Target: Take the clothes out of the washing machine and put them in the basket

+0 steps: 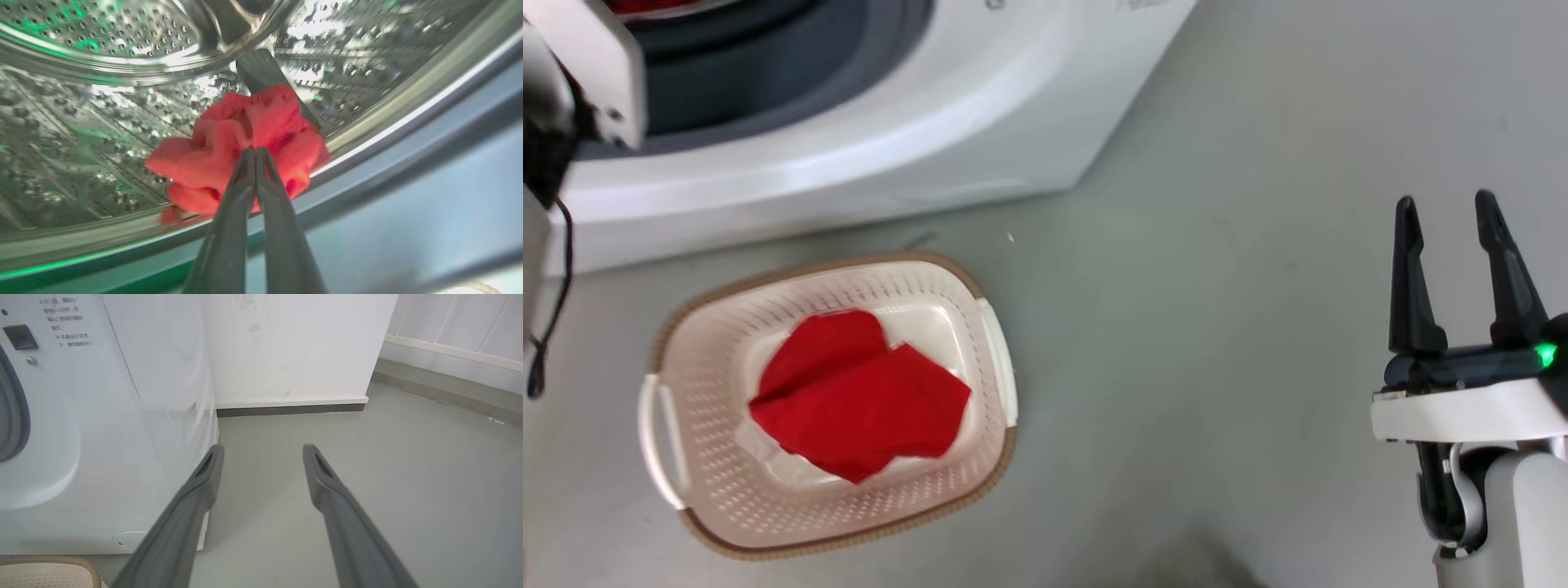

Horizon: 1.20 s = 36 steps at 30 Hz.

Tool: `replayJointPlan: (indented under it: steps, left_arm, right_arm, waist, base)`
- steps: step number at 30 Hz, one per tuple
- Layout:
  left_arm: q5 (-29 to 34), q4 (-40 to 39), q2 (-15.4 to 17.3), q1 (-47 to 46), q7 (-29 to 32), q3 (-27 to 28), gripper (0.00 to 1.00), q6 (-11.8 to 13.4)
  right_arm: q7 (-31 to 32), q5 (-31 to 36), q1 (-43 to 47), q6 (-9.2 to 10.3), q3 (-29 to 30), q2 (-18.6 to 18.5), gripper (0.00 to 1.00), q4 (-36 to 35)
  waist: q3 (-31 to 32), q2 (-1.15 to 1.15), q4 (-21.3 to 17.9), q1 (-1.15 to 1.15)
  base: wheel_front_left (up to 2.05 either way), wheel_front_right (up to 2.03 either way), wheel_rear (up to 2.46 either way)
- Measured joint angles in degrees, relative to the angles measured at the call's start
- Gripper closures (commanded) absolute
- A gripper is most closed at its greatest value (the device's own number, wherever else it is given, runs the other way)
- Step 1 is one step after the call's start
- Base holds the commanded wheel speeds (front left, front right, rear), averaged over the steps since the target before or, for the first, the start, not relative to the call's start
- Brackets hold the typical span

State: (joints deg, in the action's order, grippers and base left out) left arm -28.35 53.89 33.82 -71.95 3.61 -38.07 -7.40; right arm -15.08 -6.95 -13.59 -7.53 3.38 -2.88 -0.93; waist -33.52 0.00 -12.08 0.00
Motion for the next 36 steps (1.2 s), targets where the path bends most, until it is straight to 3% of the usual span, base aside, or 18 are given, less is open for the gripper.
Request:
replayJointPlan:
  steps: [6, 16, 28, 36]
  left_arm:
    - [-1.87, -2.22, -2.09, 6.18, -8.87, -0.01, 1.0, 0.1]
    - [-3.72, -11.06, -3.53, 16.58, -17.16, 1.54, 1.0, 4.03]
    - [-2.99, -37.16, -1.02, 32.33, -18.51, 5.42, 1.0, 13.57]
    - [-3.52, -52.9, 0.96, 43.42, -18.39, 6.84, 1.0, 18.8]
  right_arm:
    - [0.0, 1.93, 1.55, 0.0, 1.37, 0.01, 0.0, 0.92]
    - [0.0, 3.52, 5.06, 0.0, 2.76, 0.0, 0.0, 2.36]
    - [0.0, 4.02, 8.11, 0.0, 3.25, -0.02, 0.0, 3.2]
    - [0.0, 4.1, 9.19, 0.0, 3.46, -0.02, 0.0, 3.14]
  waist:
    - [6.8, 0.0, 2.75, -0.01]
    - [16.68, 0.0, 6.82, -0.01]
    - [25.61, 0.0, 9.8, -0.01]
    - [27.15, 0.0, 11.36, -0.01]
  base:
    - [0.0, 0.0, 0.0]
    - [0.0, 0.0, 0.0]
    - [0.0, 0.0, 0.0]
    - [0.0, 0.0, 0.0]
